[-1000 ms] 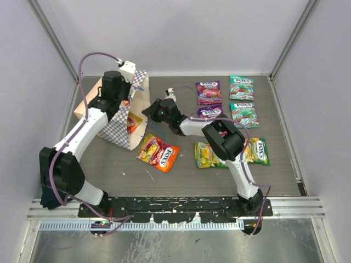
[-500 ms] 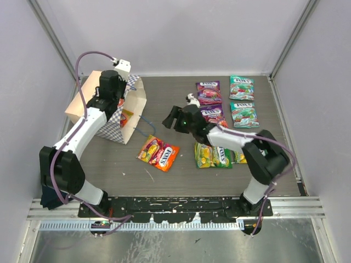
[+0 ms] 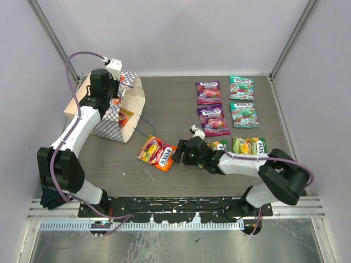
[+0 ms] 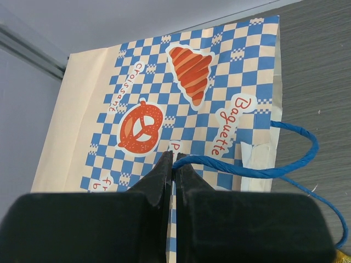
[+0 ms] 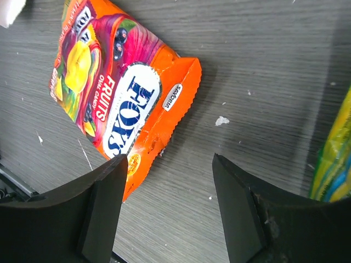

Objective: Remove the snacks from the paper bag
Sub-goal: Pick up the snack from the center of the board.

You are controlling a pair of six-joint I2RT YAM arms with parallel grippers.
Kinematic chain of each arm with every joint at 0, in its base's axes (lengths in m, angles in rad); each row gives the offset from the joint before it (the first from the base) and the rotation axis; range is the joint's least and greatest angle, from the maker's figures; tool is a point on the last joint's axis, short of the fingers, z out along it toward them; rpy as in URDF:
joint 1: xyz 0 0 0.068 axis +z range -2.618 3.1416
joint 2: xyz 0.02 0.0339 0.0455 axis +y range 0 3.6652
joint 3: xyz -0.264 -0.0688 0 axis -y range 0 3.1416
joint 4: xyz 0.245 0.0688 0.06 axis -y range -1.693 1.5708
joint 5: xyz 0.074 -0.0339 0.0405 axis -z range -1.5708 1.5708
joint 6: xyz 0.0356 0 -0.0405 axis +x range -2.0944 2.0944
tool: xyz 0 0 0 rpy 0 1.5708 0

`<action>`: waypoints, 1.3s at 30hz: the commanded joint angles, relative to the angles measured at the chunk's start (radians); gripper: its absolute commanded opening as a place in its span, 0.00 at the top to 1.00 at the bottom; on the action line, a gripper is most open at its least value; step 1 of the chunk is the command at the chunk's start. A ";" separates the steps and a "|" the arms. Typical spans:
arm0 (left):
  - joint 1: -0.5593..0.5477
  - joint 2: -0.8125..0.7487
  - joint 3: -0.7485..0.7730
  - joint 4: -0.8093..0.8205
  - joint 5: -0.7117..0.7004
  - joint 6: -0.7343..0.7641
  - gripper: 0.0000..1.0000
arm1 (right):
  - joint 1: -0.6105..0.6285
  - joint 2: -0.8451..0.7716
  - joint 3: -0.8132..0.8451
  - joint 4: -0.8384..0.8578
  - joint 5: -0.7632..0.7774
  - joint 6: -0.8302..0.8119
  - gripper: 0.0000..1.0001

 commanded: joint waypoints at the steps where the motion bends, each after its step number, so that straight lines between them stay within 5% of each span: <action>1: 0.027 -0.048 0.018 0.014 0.042 -0.025 1.00 | 0.019 0.052 0.002 0.146 -0.026 0.067 0.32; 14: 0.037 -0.037 0.030 -0.011 0.074 -0.046 1.00 | 0.055 0.217 0.011 0.331 -0.100 0.144 0.51; 19: 0.041 -0.032 0.032 -0.016 0.074 -0.046 1.00 | 0.058 0.234 0.022 0.357 -0.116 0.148 0.98; 24: 0.057 -0.037 0.023 -0.019 0.079 -0.048 1.00 | 0.051 0.140 0.123 0.142 -0.084 -0.025 0.99; 27: 0.067 -0.043 0.020 -0.018 0.084 -0.054 1.00 | 0.020 0.107 0.264 -0.048 -0.195 -0.213 0.99; 33: 0.076 -0.043 0.020 -0.016 0.087 -0.079 1.00 | -0.040 0.208 0.657 -0.562 -0.334 -0.551 0.99; 39: 0.084 -0.067 0.019 -0.017 0.082 -0.081 1.00 | -0.092 0.340 0.985 -0.860 -0.361 -0.740 0.99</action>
